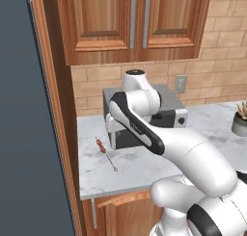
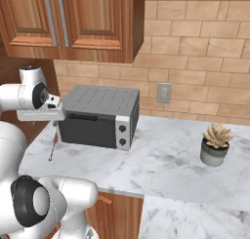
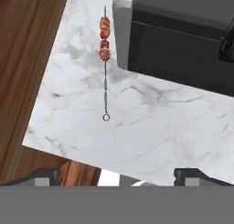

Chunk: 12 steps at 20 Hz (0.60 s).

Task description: Store the kebab skewer in the freezer for long-term storage. Close the freezer door after placing the cooked food.

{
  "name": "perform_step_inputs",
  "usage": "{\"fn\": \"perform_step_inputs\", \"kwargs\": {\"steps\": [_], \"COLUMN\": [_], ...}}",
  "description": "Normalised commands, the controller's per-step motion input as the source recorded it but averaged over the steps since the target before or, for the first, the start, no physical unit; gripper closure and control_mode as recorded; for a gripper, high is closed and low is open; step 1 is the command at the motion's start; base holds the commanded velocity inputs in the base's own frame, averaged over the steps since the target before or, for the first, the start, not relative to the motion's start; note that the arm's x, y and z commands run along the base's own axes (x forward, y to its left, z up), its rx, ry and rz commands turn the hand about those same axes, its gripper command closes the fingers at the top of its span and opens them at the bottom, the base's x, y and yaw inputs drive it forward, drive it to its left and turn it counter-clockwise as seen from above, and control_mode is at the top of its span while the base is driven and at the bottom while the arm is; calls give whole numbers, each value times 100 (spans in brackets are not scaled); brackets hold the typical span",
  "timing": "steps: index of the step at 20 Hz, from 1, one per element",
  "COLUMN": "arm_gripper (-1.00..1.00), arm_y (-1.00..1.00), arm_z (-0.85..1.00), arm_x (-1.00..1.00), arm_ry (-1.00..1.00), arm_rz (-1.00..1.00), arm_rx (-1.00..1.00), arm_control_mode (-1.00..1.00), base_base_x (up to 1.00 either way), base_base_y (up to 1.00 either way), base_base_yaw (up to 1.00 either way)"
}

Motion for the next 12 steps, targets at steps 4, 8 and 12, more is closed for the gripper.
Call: {"fn": "perform_step_inputs", "kwargs": {"steps": [4, 8, 12], "arm_gripper": [-100, -100, -100], "arm_y": [26, 12, 1], "arm_z": [-45, -38, -40], "arm_x": [0, 0, 0], "arm_ry": [0, 0, 0], "arm_rz": [7, 0, 0], "arm_rx": [0, -2, 0], "arm_control_mode": [-100, -100, -100], "base_base_x": [0, 0, 0], "base_base_y": [0, 0, 0], "base_base_yaw": [0, 0, 0]}}
